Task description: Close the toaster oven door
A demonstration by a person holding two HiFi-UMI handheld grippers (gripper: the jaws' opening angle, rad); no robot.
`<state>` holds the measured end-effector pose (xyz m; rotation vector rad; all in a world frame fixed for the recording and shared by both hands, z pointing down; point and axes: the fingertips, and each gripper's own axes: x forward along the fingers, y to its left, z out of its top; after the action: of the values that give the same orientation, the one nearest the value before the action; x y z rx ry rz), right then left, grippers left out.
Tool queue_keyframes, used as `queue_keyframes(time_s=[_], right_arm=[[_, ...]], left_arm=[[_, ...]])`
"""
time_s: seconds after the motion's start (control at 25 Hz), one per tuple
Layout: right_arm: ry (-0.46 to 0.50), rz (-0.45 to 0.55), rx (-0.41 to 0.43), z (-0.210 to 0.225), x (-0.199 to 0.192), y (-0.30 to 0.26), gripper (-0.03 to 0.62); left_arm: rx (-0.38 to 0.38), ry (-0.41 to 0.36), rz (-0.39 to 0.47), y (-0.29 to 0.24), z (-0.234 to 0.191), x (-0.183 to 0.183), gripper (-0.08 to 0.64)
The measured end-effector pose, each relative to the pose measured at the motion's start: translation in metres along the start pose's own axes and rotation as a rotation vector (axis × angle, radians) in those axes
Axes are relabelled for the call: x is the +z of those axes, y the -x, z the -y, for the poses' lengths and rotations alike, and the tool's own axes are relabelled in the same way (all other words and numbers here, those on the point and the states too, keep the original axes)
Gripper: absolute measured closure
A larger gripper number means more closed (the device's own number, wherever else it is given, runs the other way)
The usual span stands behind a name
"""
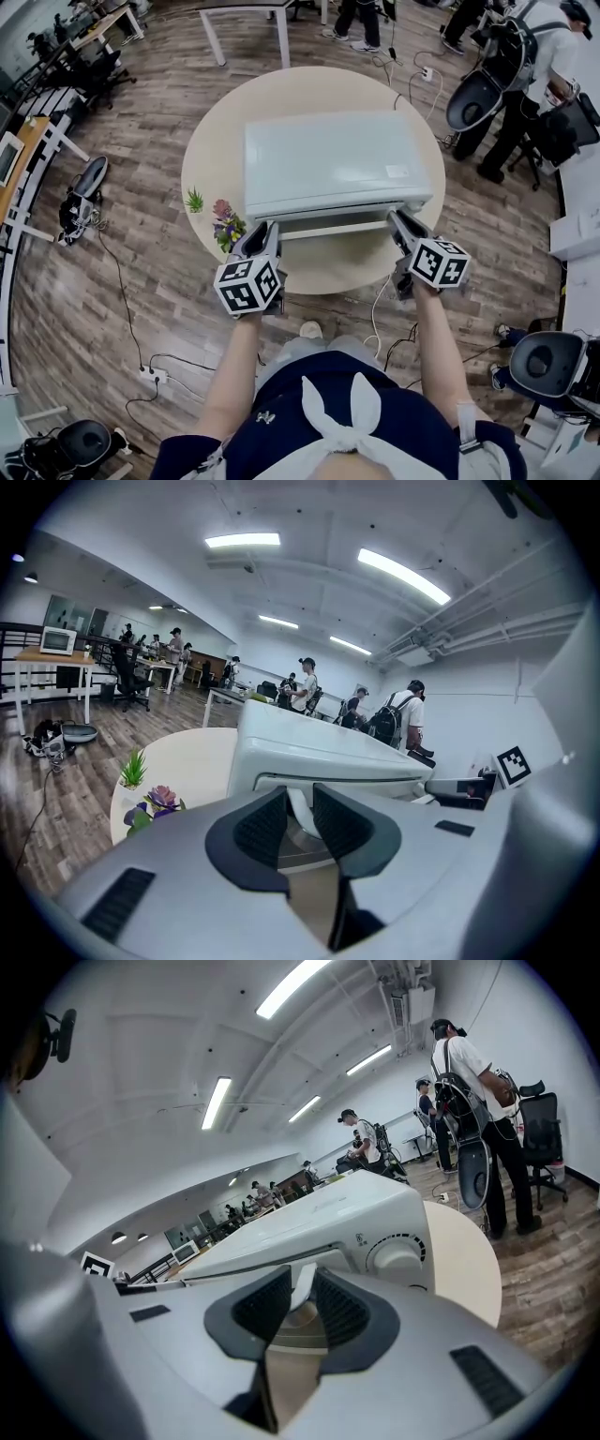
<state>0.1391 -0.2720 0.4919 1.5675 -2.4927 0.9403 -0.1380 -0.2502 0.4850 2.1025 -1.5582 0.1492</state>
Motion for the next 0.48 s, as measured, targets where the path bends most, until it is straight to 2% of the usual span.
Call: queue_keyframes(time_s=[0.48], right_arm=[[0.003, -0.01, 0.021, -0.0001, 0.0036, -0.0012, 0.5]], left_arm=[[0.029, 0.011, -0.005, -0.0024, 0.0006, 0.0028, 0.462]])
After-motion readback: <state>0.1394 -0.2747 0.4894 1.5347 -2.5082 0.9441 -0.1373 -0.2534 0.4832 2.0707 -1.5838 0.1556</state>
